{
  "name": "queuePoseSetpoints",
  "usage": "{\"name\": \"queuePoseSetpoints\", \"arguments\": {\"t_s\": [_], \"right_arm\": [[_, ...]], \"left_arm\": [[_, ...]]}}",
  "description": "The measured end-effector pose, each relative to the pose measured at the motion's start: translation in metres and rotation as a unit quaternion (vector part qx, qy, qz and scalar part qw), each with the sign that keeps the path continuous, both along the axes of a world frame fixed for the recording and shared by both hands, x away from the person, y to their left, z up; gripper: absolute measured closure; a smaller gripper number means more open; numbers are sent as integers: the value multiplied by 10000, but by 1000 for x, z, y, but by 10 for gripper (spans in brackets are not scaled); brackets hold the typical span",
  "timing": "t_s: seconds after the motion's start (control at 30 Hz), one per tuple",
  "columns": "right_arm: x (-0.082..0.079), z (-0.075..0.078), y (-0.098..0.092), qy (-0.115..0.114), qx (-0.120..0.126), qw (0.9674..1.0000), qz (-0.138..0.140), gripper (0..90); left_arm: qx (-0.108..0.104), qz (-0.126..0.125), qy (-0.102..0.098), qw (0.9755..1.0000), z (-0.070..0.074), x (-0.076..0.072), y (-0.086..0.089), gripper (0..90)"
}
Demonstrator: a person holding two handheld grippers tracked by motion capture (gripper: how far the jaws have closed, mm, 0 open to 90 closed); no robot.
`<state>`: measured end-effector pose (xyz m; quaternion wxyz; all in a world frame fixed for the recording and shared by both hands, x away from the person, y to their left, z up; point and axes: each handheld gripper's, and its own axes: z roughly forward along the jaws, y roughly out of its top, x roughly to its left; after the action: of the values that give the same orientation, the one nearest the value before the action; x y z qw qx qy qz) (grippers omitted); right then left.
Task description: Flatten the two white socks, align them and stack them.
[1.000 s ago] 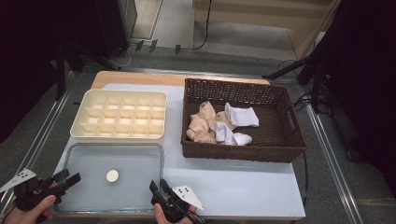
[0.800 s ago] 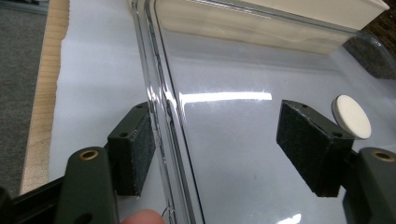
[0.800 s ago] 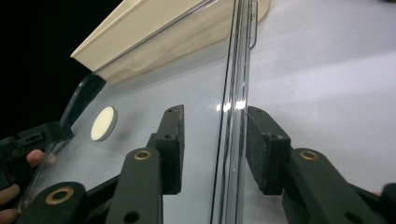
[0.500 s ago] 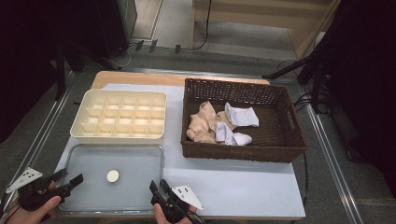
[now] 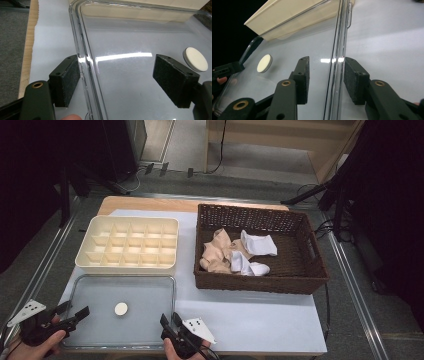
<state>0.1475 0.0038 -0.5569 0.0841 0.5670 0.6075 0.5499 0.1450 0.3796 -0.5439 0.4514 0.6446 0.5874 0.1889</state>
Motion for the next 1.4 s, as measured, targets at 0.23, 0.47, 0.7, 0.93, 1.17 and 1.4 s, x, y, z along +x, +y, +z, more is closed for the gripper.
{"name": "queuePoseSetpoints", "arguments": {"t_s": [0.23, 0.47, 0.7, 0.93, 1.17, 1.4], "right_arm": [[2, 2, -5, -163, -468, 9987, -86, 649], [4, 2, -9, -196, -547, 9983, -50, 637], [6, 6, -15, -351, -642, 9973, -61, 629], [9, 14, -26, -494, -720, 9961, -125, 624], [8, 24, -43, -654, -898, 9936, -196, 620], [7, 34, -66, -778, -1002, 9914, -310, 614]], "left_arm": [[530, -11, -26, 9986, 0, -1, -6, 229], [473, 37, -119, 9988, 3, -1, -5, 230], [575, 39, -270, 9980, 11, -2, -7, 230], [547, -86, -359, 9978, 18, 2, -18, 230], [558, -281, -400, 9972, 22, 11, -39, 229], [587, -453, -423, 9963, 26, 17, -59, 228]]}}
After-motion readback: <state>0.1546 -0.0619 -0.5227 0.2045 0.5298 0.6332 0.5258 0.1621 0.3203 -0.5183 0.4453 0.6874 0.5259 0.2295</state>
